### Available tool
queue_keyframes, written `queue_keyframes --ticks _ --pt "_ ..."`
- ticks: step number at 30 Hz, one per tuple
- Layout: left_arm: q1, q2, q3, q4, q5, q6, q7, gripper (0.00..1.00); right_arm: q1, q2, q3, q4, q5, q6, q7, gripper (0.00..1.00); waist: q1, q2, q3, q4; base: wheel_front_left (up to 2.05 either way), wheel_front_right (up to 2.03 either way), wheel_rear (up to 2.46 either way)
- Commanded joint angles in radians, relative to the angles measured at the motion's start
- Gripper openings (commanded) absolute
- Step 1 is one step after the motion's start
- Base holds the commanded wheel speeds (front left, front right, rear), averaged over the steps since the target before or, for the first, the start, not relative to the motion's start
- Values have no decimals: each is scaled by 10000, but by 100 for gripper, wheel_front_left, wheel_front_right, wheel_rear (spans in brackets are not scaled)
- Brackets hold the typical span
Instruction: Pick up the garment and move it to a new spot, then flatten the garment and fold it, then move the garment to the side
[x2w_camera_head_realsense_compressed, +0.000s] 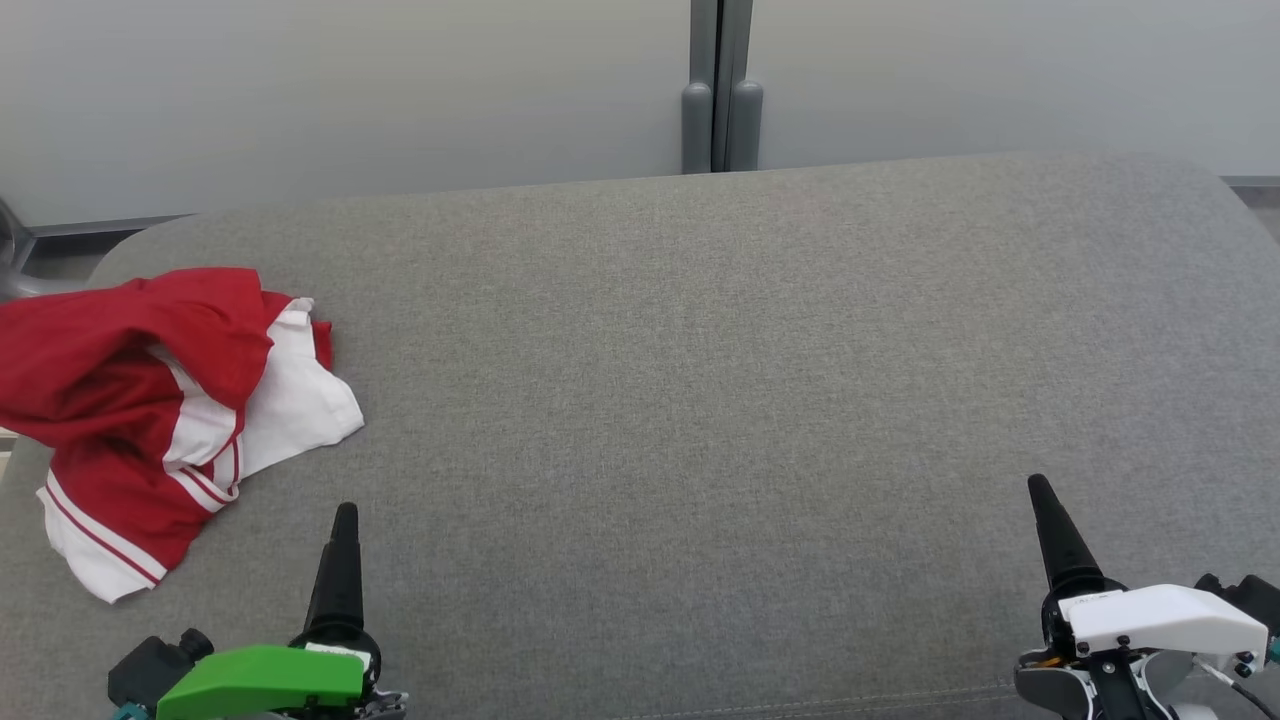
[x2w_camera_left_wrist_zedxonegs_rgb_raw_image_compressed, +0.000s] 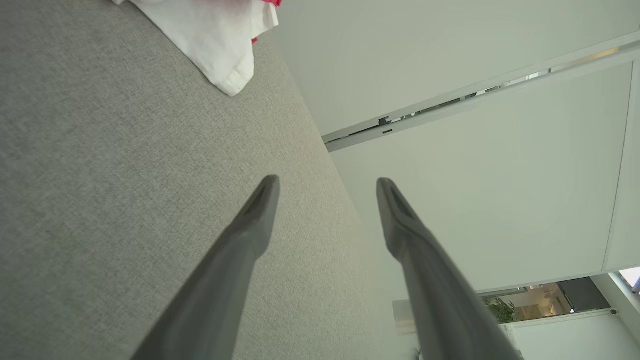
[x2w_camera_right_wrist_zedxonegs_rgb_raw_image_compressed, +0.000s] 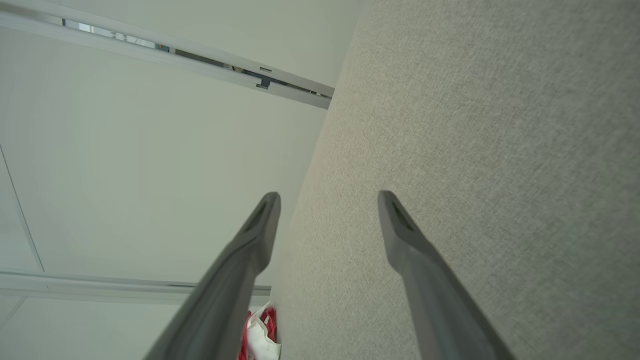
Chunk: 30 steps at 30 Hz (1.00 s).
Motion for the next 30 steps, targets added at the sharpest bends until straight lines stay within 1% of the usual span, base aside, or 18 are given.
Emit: queue_keyframes --ticks 1,6,20,26,27,30 --pt "-348 31 0 -98 497 38 -83 100 -277 -71 77 -9 -422 2 -128 100 -1 0 -6 7 0 0 0" --pt "-381 35 -66 -28 1474 142 -228 100 -434 -78 241 171 -1529 2 -331 100 -1 0 -25 20 0 0 0" --pt "-500 188 -334 235 4327 619 -587 100 -815 -96 633 715 -4705 3 -853 100 -1 0 -76 54 0 0 0" --pt "-516 219 -437 339 5230 790 -733 100 -955 -103 767 748 -6017 4 -855 100 -1 0 -100 107 0 0 0" --pt "-516 219 -437 339 5230 790 -733 100 -955 -103 767 748 -6017 4 -855 100 -1 0 -100 107 0 0 0" --pt "-544 262 -489 487 5655 914 -804 100 -996 -106 806 802 -6572 4 -778 100 -1 0 -113 132 0 0 0"
